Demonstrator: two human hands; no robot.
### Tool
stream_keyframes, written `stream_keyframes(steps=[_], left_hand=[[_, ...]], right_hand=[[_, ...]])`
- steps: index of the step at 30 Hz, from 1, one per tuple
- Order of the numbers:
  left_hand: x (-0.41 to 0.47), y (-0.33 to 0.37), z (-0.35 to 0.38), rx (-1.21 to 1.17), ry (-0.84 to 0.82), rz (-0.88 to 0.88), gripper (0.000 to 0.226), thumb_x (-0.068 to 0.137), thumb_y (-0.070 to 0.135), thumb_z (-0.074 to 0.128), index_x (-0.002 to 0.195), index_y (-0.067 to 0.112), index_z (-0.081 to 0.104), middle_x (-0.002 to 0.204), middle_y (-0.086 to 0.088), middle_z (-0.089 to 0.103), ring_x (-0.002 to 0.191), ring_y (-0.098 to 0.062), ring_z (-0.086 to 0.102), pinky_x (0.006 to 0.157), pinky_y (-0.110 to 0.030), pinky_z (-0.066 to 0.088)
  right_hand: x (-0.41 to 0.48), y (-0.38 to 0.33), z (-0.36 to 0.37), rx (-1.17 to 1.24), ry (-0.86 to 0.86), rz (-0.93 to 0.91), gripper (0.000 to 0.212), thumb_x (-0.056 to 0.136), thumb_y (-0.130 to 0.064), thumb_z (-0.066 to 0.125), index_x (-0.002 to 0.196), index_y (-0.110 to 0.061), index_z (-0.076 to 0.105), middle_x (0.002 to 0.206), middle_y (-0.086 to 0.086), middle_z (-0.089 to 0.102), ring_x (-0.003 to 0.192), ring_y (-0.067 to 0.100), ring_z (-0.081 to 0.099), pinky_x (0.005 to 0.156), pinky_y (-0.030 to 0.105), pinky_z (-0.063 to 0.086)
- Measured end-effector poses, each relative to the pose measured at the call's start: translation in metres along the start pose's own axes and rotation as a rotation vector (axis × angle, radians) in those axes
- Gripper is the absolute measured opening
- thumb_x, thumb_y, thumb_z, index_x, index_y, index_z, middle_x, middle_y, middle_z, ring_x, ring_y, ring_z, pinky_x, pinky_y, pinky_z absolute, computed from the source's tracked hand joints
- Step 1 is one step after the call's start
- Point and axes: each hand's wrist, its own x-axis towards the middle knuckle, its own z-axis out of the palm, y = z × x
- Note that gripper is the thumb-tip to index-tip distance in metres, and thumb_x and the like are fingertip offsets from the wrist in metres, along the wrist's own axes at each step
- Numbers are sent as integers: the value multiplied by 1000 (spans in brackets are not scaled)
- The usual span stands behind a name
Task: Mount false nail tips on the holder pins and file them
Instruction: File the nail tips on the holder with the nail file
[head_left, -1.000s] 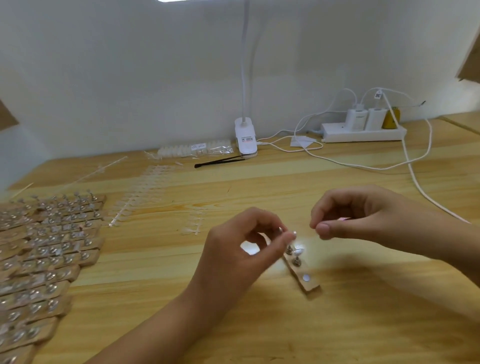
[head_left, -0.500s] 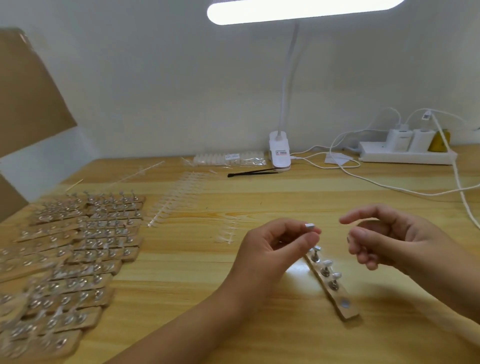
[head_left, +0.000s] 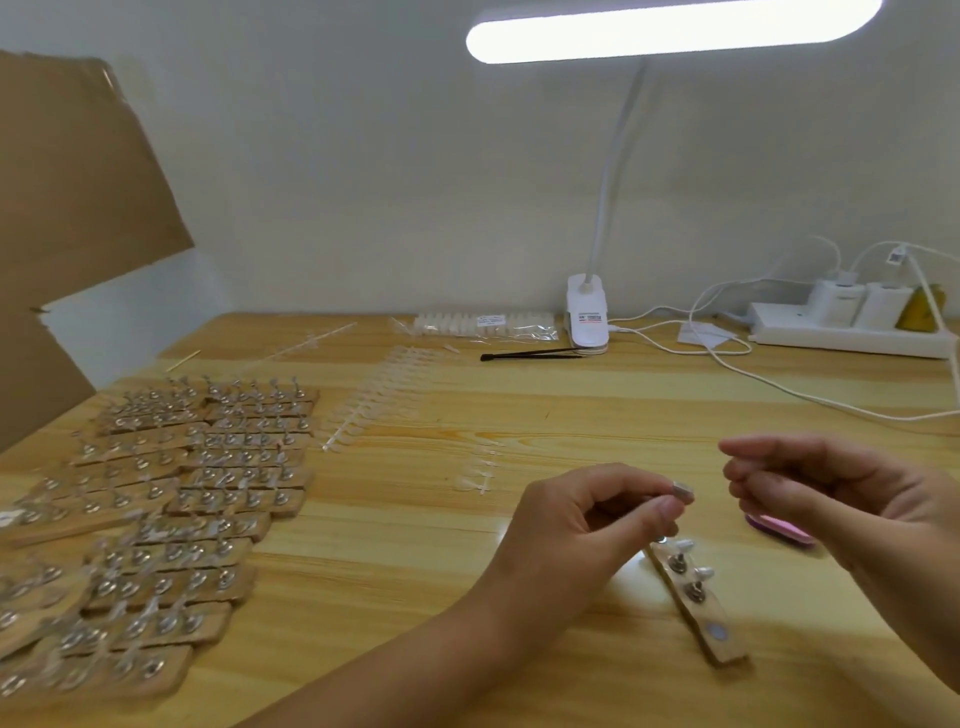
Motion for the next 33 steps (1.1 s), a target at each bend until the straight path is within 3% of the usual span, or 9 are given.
stream_keyframes(steps=[2,5,8,12,17,22,30,33], left_hand=[[-1,0,0,0,-10,10,15,91,21,69,100,30,76,88,9,75,86,-7,71,76,-15,52],[-1,-1,1,37,-24,51,15,91,17,69,101,26,75,90,8,75,89,-11,72,80,-21,55],[-2,-1,2,79,-40,81,14,90,15,70,99,24,75,90,8,75,88,-11,72,81,-24,56],[-3,0,3,90,-39,112,12,89,16,71,99,20,75,87,2,75,82,-12,72,77,-23,56],[-4,0,4,89,-48,109,10,85,30,70,93,26,74,82,5,74,79,-12,71,76,-33,59],[-3,-1,4,124,-47,118,9,85,31,69,91,26,73,83,5,74,80,-14,72,78,-38,59],[-2,-1,4,125,-52,121,8,86,29,69,93,28,73,86,4,75,84,-16,73,79,-32,59],[-3,-2,4,133,-47,117,9,87,30,69,94,27,73,87,5,74,85,-16,73,80,-35,60]], right_hand=[[-3,-2,6,7,18,-41,59,52,-59,88,99,-25,78,93,7,77,86,13,73,76,19,57],[-6,-7,14,7,-13,-90,26,65,-28,77,91,-28,80,94,4,75,87,11,72,75,15,55],[-8,-9,18,-77,-45,-145,25,69,-18,70,91,-24,80,95,6,71,89,17,69,78,21,56],[-8,-5,20,-70,-84,-135,23,72,-18,71,93,-19,79,96,4,69,91,20,69,78,26,57],[-8,-2,23,-57,-121,-135,20,73,-24,72,92,-23,79,94,4,67,88,19,68,73,19,54],[-9,-2,23,-43,-127,-125,19,74,-19,71,91,-24,79,93,1,67,87,18,68,71,15,53],[-10,-3,22,-25,-107,-119,20,73,-17,71,92,-17,80,92,7,67,87,20,67,72,18,54],[-10,-3,23,-27,-131,-130,20,73,-23,71,91,-23,80,92,3,66,87,15,67,73,16,53]])
